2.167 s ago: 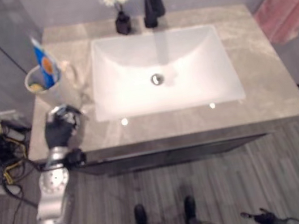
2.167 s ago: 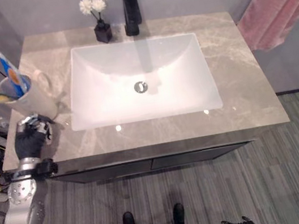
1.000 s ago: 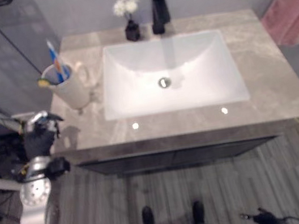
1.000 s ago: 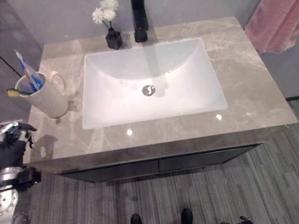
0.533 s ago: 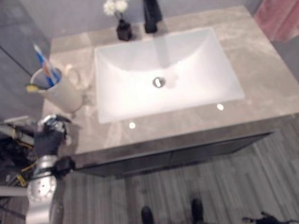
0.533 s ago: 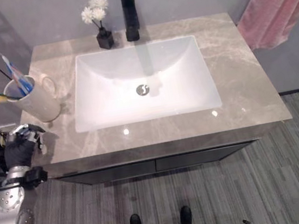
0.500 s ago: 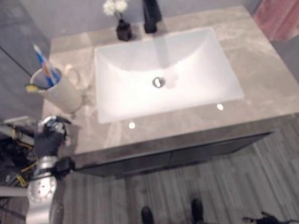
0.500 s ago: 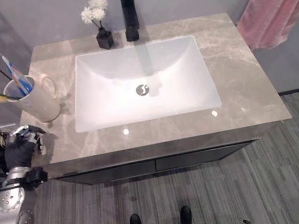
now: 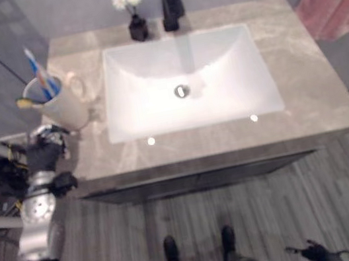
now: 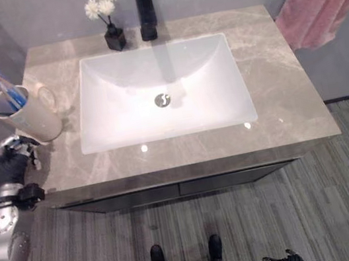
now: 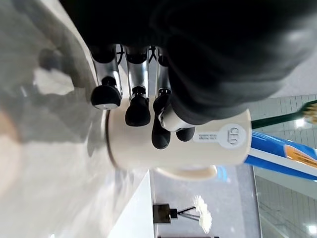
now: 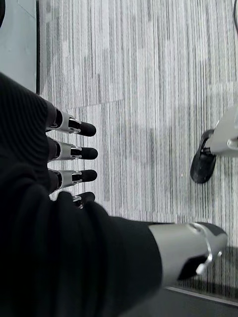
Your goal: Put brush and paste in cup on sink, flatten towel.
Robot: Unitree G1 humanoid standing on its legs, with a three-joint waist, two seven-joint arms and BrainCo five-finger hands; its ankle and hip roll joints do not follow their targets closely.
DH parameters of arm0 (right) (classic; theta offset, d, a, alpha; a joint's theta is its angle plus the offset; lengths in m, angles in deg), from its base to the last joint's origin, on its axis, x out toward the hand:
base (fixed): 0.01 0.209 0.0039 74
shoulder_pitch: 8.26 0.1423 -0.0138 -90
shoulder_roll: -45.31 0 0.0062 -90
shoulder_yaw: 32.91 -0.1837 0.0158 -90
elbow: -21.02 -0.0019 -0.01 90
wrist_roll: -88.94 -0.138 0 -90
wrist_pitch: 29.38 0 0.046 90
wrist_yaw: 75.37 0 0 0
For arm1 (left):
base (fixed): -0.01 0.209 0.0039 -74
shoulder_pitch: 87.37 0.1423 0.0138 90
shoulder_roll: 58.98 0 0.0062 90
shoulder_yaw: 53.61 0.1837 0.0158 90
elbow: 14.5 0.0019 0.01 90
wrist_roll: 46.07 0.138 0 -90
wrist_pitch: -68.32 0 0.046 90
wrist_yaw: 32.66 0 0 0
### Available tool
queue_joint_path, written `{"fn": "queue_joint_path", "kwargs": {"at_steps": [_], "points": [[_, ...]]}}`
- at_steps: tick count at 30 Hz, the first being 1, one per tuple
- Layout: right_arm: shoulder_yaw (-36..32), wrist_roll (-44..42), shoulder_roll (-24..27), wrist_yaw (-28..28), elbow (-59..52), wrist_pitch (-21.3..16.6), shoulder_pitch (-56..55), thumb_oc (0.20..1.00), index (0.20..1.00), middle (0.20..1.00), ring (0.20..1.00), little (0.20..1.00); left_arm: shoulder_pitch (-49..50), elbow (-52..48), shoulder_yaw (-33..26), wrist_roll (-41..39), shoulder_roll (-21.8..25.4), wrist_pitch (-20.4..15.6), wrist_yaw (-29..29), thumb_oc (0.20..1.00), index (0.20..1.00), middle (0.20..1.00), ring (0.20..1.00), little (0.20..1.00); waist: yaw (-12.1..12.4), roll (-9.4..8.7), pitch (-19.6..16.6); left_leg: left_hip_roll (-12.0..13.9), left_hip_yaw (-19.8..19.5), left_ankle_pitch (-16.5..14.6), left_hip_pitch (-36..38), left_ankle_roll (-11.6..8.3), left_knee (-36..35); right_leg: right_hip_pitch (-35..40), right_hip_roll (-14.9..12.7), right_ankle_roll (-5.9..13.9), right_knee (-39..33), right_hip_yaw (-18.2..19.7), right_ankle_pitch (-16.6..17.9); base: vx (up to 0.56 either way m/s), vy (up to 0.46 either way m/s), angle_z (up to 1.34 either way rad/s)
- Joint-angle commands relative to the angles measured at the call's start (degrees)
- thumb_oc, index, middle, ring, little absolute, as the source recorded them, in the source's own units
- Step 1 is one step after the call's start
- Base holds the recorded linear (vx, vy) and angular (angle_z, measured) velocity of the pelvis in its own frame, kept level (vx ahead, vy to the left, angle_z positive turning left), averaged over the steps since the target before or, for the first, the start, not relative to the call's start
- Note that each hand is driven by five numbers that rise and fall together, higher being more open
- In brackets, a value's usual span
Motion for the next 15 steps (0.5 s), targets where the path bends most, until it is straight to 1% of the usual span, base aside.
{"fn": "queue_joint_path", "kwargs": {"at_steps": [1, 5, 10, 12, 14, 15], "points": [[1.5, -0.1, 3.3, -0.5, 0.3, 0.5, 1.0, 1.0, 1.0, 1.0, 1.0, 1.0, -6.6, 1.0, -1.4, -2.4, 4.3, -3.2, 1.2, 0.2, 0.2, 0.2, 0.2, 0.2, -0.4, 0.0, 2.3, -0.3, -4.6, -2.4, -1.5, 0.87, 0.7, 0.9, -1.1, 1.46, -0.1, -2.0, -1.1, 0.0, 0.01, -0.04], [1.7, -0.2, 3.8, -0.5, 0.4, 0.6, 1.4, 1.0, 1.0, 1.0, 1.0, 1.0, -9.0, 2.2, -0.6, -3.1, 5.8, -3.3, 1.7, 0.2, 0.2, 0.2, 0.2, 0.2, -0.7, 0.03, 2.7, -0.4, -4.6, -2.1, -2.4, 0.89, 0.7, -0.2, -1.1, 1.57, -0.1, -1.7, -0.9, 0.0, 0.0, 0.0], [2.3, -0.3, 3.8, -0.6, -0.1, 0.5, 1.9, 1.0, 1.0, 1.0, 1.0, 1.0, -10.3, 2.7, 0.3, -3.2, 5.8, -3.4, 2.2, 0.2, 0.2, 0.2, 0.2, 0.2, -0.9, -0.11, 3.2, -0.3, -4.2, -1.9, -3.2, 0.92, 0.7, -1.4, -1.0, 1.57, -0.1, -0.7, -0.5, 0.0, 0.0, -0.01], [2.7, -0.5, 3.9, -0.9, -0.4, 0.4, 2.5, 1.0, 1.0, 1.0, 1.0, 1.0, -12.7, 3.8, 1.2, -2.7, 6.0, -3.5, 3.3, 0.2, 0.2, 0.2, 0.2, 0.2, -1.0, -0.08, 3.5, -0.2, -4.0, -1.8, -3.9, 0.91, 0.7, -2.3, -0.9, 1.63, -0.1, -0.2, -0.4, 0.0, -0.004, -0.15], [2.6, -0.6, 3.9, -0.9, -0.4, 0.3, 2.5, 1.0, 1.0, 1.0, 1.0, 1.0, -12.5, 3.6, 1.2, -2.4, 6.0, -3.4, 3.3, 0.2, 0.2, 0.2, 0.2, 0.2, -1.0, -0.1, 3.5, -0.1, -3.9, -1.8, -3.9, 0.92, 0.7, -2.5, -0.9, 1.64, -0.1, -0.1, -0.3, 0.0, -0.016, -0.14], [2.2, -0.7, 3.6, -0.9, -0.4, 0.4, 2.4, 1.0, 1.0, 1.0, 1.0, 1.0, -10.6, 1.9, 0.4, -1.7, 5.8, -3.2, 2.9, 0.2, 0.2, 0.2, 0.2, 0.2, -0.7, -0.15, 3.5, 0.0, -3.8, -1.9, -3.7, 0.89, 0.7, -2.4, -0.8, 1.54, -0.1, 0.1, -0.4, 0.01, -0.018, -0.05]]}}
